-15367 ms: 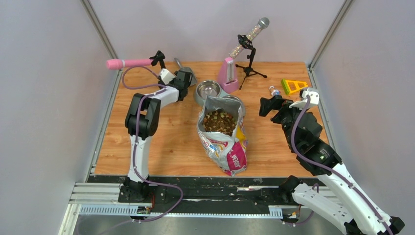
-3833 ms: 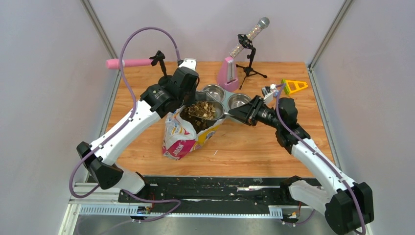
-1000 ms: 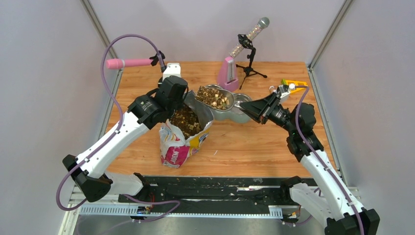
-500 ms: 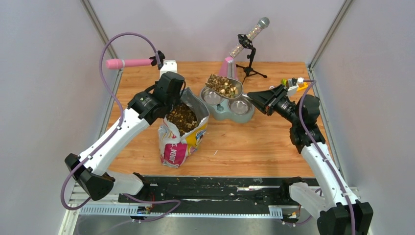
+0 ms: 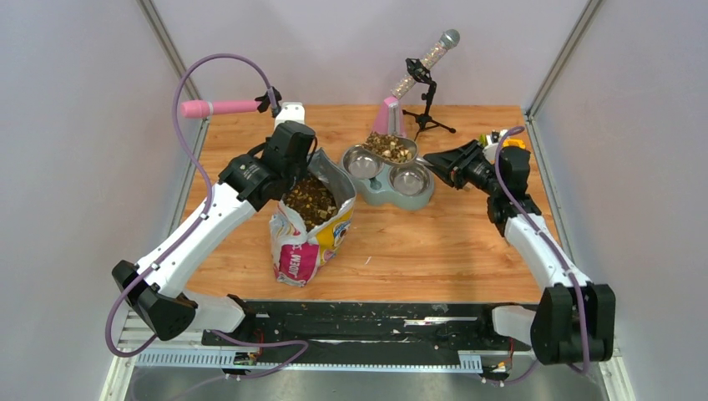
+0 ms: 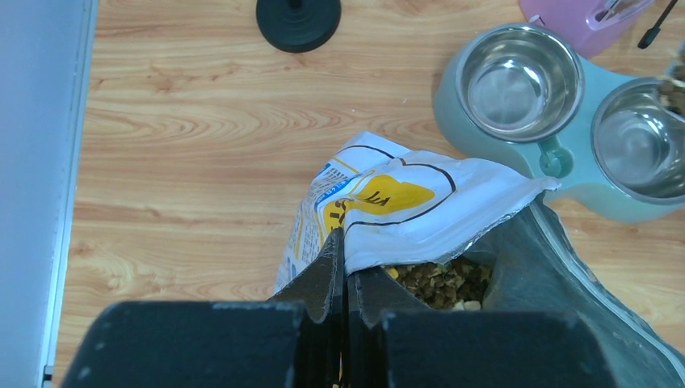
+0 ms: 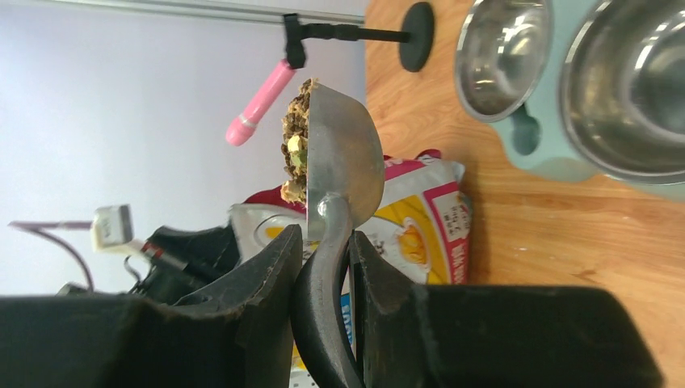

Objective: Serve the pet food

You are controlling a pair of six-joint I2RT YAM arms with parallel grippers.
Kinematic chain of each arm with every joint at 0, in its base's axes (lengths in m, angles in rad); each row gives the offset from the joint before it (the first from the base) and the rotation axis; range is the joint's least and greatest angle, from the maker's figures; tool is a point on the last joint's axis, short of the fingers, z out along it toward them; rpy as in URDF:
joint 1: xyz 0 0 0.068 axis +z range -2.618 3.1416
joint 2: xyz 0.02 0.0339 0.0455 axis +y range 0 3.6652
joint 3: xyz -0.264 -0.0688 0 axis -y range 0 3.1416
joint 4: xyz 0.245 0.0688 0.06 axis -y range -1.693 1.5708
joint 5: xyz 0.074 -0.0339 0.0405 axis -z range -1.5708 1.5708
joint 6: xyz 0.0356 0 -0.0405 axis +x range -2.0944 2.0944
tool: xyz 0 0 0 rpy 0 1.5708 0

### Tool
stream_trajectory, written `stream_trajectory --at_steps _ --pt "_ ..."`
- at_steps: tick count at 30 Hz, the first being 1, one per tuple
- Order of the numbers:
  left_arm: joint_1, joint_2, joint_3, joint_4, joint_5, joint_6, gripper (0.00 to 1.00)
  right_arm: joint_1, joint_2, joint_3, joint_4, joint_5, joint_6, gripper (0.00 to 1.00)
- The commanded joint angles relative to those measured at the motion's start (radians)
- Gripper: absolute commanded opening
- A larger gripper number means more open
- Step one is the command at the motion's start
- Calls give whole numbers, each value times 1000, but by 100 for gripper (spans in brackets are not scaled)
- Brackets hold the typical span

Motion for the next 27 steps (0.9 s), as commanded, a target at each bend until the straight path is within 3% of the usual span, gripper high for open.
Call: stream_trajectory --at_steps 1,13,27 --pt "2 -48 82 97 -51 18 0 -4 97 74 139 -29 -55 0" --pt "2 -30 62 36 42 6 0 0 421 268 42 -43 -208 0" --pt "2 29 185 -162 -21 -5 0 33 510 391 -137 73 -386 0"
